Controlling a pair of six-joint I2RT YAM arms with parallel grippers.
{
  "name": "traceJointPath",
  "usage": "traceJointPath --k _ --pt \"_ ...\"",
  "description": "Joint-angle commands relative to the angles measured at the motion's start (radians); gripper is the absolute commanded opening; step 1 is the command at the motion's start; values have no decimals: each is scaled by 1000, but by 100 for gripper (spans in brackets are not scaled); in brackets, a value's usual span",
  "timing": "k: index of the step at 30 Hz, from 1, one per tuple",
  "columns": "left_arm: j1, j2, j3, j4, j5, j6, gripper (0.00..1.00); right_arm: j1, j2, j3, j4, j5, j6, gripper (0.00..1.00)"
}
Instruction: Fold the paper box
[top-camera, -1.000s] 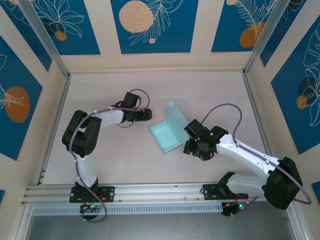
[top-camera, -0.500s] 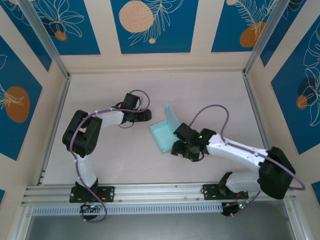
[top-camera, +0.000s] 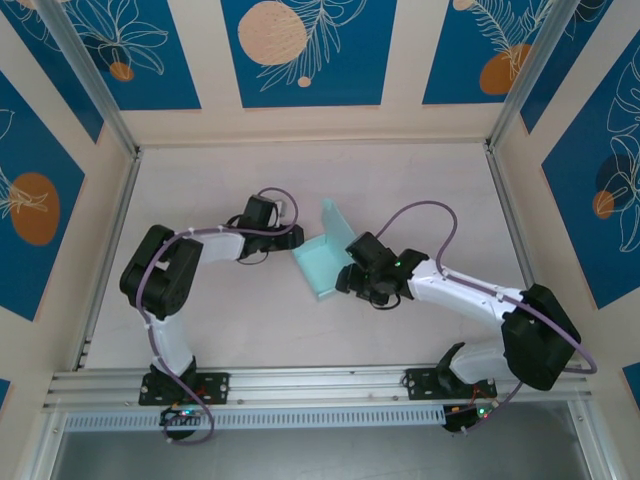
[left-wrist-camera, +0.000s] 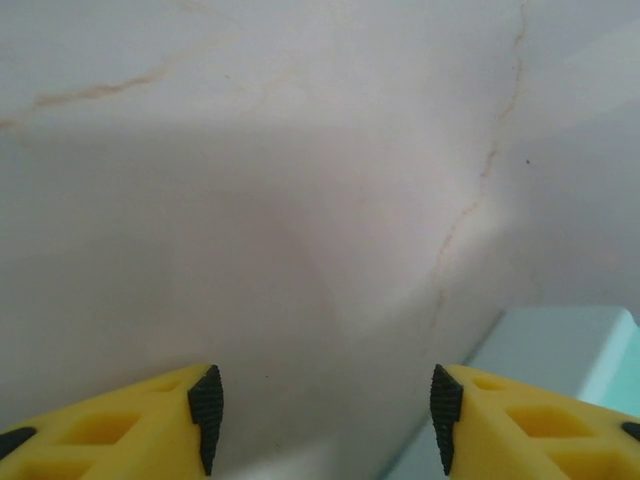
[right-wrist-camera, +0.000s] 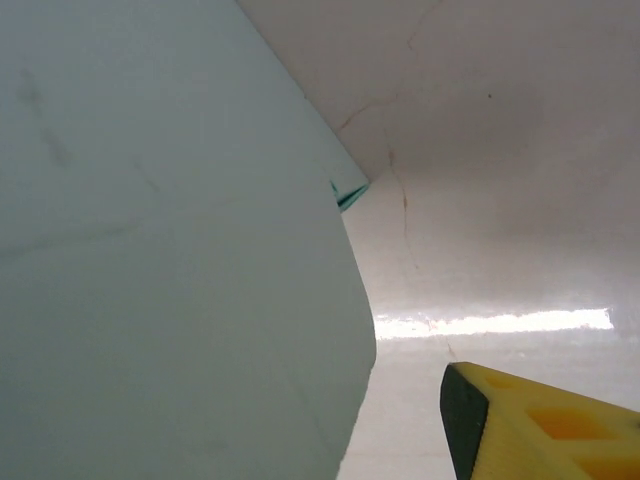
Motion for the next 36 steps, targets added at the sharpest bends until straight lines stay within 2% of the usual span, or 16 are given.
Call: traceJointPath --k 1,5,12,17,20,24,28,33,36 --pt "-27 -26 -42 -51 89 -28 54 -32 40 62 18 50 -113 65" --pt "-37 -62 -87 -16 102 -65 51 -112 86 79 55 31 -231 62" --pt "-86 -145 -202 65 57 -163 48 -256 200 196 100 -39 -411 61" --pt "-145 -181 -282 155 3 -273 48 -304 303 306 88 -89 -499 61" --pt "-147 -227 -326 164 -60 -308 49 -309 311 329 54 -80 -516 62" --pt "-123 -313 -322 60 -132 -266 50 -312 269 308 7 -52 -525 62" --pt "-77 -404 -320 -18 -143 -203 52 -316 211 277 -49 -16 -545 63" --pt "-17 -514 -280 -169 -106 -33 65 -321 128 257 -109 4 -607 70" --pt "-8 -587 -268 -183 -83 127 73 -325 67 248 -121 14 -677 74"
